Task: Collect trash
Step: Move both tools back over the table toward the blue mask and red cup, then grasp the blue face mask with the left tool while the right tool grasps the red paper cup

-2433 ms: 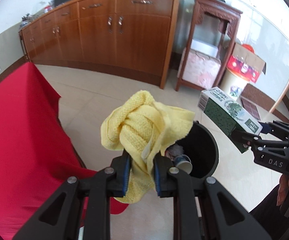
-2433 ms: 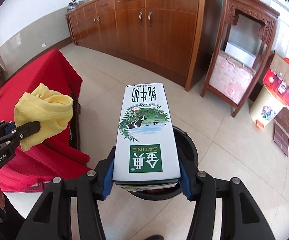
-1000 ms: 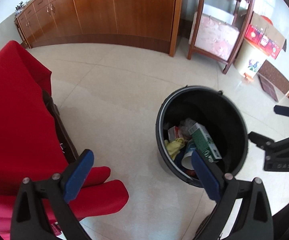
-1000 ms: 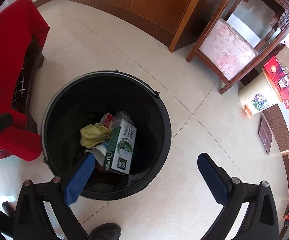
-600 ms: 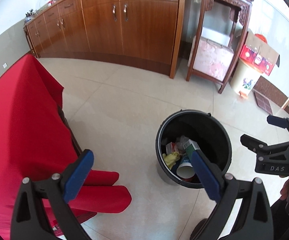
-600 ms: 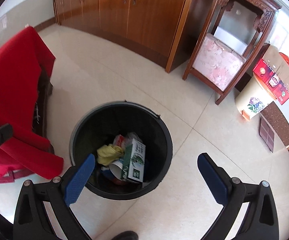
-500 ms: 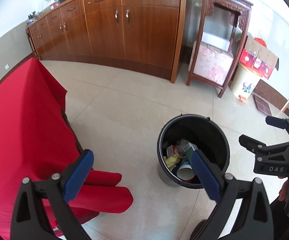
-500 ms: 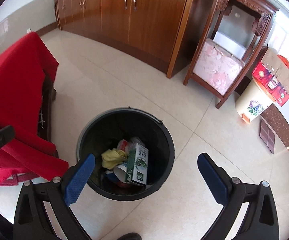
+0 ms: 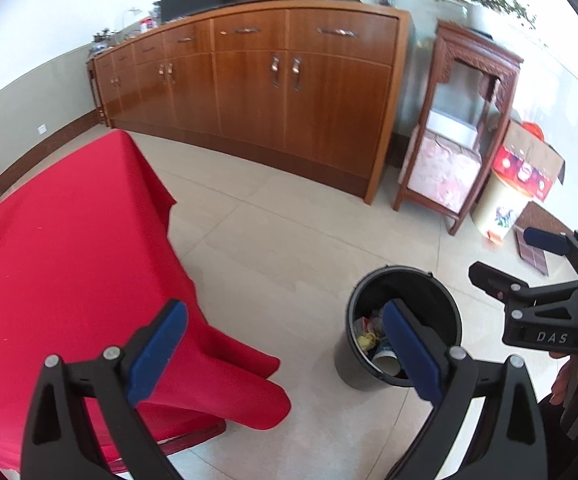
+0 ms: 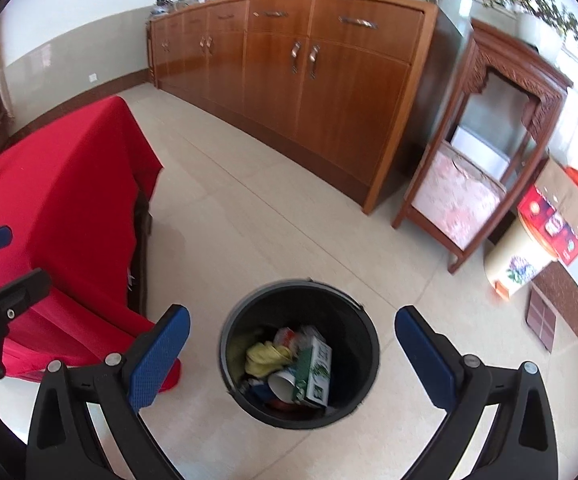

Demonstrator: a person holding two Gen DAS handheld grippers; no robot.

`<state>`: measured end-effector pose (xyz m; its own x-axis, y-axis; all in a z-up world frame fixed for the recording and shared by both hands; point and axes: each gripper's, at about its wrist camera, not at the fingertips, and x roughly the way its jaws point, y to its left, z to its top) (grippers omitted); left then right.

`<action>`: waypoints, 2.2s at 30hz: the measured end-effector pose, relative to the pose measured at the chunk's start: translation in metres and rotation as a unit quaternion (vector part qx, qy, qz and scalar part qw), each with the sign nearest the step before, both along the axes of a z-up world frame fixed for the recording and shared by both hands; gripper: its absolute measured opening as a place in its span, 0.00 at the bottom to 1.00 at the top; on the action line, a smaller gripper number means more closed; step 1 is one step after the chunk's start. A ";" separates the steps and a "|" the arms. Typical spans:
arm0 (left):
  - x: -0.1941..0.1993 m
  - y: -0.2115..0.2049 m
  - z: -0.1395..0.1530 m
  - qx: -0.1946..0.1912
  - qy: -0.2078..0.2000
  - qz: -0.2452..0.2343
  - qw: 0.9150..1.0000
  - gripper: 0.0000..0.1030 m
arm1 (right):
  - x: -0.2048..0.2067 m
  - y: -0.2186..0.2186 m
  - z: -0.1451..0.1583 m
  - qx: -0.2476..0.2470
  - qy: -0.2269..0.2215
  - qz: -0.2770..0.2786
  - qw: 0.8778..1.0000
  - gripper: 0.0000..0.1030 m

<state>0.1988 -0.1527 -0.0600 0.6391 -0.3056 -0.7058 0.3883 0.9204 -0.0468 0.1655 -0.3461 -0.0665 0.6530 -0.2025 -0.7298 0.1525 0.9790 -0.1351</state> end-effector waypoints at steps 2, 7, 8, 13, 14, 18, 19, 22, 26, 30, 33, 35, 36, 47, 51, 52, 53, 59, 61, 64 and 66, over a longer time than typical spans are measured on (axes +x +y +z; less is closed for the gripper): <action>0.002 0.014 0.005 -0.007 -0.006 0.014 1.000 0.96 | 0.008 0.014 0.008 0.001 -0.006 0.012 1.000 1.00; 0.008 0.054 0.015 -0.015 -0.025 0.050 0.998 0.96 | 0.026 0.052 0.025 0.002 -0.023 0.047 0.999 1.00; 0.009 0.060 0.016 -0.015 -0.026 0.057 0.998 0.96 | 0.030 0.062 0.028 0.002 -0.026 0.056 0.998 1.00; 0.014 0.101 0.019 -0.014 -0.034 0.101 0.994 0.96 | 0.050 0.115 0.037 0.005 -0.039 0.101 0.994 1.00; 0.015 0.111 0.019 -0.013 -0.036 0.111 0.993 0.96 | 0.054 0.126 0.038 0.007 -0.041 0.111 0.993 1.00; 0.013 0.148 0.021 -0.009 -0.042 0.149 0.988 0.96 | 0.068 0.166 0.041 0.014 -0.046 0.143 0.989 1.00; 0.013 0.158 0.022 -0.009 -0.044 0.159 0.986 0.96 | 0.072 0.178 0.041 0.017 -0.047 0.153 0.987 1.00; 0.011 0.189 0.022 -0.008 -0.047 0.189 0.981 0.96 | 0.083 0.210 0.044 0.024 -0.054 0.177 0.982 1.00; 0.007 0.237 0.021 -0.003 -0.047 0.233 0.971 0.96 | 0.095 0.253 0.050 0.047 -0.068 0.215 0.973 1.00; 0.009 0.288 0.019 0.005 -0.049 0.280 0.959 0.95 | 0.109 0.306 0.053 0.072 -0.075 0.265 0.959 1.00; 0.015 0.327 0.013 0.017 -0.047 0.316 0.948 0.95 | 0.128 0.349 0.048 0.076 -0.066 0.294 0.950 1.00; 0.020 0.355 0.009 0.014 -0.041 0.335 0.941 0.93 | 0.143 0.381 0.040 0.074 -0.050 0.315 0.945 1.00; 0.023 0.369 0.007 0.013 -0.037 0.345 0.938 0.91 | 0.148 0.391 0.038 0.072 -0.048 0.320 0.943 1.00; 0.062 0.468 -0.015 0.021 -0.021 0.394 0.918 0.87 | 0.227 0.570 -0.001 0.064 -0.015 0.381 0.922 1.00; 0.073 0.486 -0.022 0.026 -0.017 0.397 0.917 0.87 | 0.248 0.617 -0.010 0.065 -0.009 0.396 0.916 1.00; 0.076 0.491 -0.025 0.022 -0.014 0.398 0.917 0.87 | 0.251 0.625 -0.012 0.064 -0.009 0.399 0.915 1.00; 0.079 0.494 -0.026 0.018 -0.012 0.398 0.917 0.87 | 0.256 0.635 -0.014 0.064 -0.008 0.402 0.913 1.00; 0.097 0.488 -0.034 0.003 -0.002 0.388 0.922 0.87 | 0.289 0.659 -0.029 0.043 0.007 0.385 0.922 0.87; 0.106 0.479 -0.036 0.005 -0.001 0.380 0.925 0.87 | 0.296 0.651 -0.030 0.044 0.007 0.372 0.927 0.87; 0.123 0.469 -0.037 -0.003 0.005 0.370 0.929 0.87 | 0.306 0.640 -0.032 0.050 0.008 0.367 0.929 0.87; 0.134 0.465 -0.037 -0.005 0.008 0.365 0.931 0.87 | 0.313 0.640 -0.031 0.054 0.008 0.374 0.926 0.87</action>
<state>0.3324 0.3122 -0.0974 0.6691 0.1988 -0.7161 -0.3406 0.9384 -0.0577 0.4785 0.2934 -0.0979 0.5697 0.3764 -0.7306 -0.5742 0.8183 -0.0261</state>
